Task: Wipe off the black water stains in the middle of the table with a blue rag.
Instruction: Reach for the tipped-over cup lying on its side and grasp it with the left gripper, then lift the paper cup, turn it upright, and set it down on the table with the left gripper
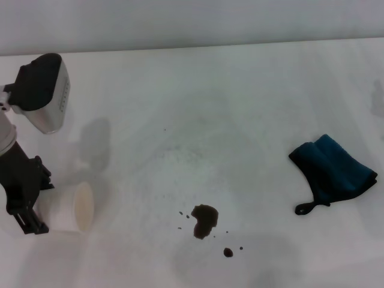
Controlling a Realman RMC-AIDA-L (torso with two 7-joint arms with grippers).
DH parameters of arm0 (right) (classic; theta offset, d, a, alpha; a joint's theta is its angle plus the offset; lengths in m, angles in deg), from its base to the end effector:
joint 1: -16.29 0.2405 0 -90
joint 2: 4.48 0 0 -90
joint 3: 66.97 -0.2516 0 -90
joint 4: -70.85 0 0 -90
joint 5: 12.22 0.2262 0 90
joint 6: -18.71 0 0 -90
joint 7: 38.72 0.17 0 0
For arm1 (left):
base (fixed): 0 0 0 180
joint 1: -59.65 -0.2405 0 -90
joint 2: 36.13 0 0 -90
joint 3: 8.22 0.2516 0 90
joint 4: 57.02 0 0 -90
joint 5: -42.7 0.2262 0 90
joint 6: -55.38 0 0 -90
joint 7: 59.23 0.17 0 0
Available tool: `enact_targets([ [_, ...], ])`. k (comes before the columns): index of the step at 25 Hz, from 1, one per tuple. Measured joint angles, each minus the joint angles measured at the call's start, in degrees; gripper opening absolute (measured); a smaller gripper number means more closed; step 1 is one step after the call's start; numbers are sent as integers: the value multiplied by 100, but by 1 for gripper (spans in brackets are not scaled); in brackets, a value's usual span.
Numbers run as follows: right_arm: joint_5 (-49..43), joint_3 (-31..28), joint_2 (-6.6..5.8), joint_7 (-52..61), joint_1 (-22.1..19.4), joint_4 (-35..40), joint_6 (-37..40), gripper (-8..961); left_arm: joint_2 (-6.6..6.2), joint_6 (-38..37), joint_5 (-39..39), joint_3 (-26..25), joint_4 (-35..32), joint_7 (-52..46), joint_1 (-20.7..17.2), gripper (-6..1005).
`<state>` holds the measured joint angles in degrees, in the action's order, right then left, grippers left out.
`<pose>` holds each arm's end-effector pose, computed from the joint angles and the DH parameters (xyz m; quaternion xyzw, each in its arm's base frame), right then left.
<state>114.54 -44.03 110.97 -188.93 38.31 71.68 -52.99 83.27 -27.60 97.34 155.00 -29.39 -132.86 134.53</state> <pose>0.4009 0.3329 0.0510 -0.5950 0.3278 0.3531 0.6433 -0.2505 0.3911 -0.0239 0.9390 0.0237 -0.3332 0.0815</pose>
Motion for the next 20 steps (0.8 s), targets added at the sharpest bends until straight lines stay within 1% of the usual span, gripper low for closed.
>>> enact_targets([
  [3, 0, 0, 1, 1, -6, -2, -6, 280, -6, 111, 0, 0, -56, -2, -23, 860],
  [14, -8, 4, -5, 1, -11, -3, -2, 279, -14, 303, -72, -9, -309, -137, -35, 786],
  [20, -19, 21, -5, -15, -14, 28, 14, 279, -34, 272, -456, -9, -276, -283, 62, 743],
])
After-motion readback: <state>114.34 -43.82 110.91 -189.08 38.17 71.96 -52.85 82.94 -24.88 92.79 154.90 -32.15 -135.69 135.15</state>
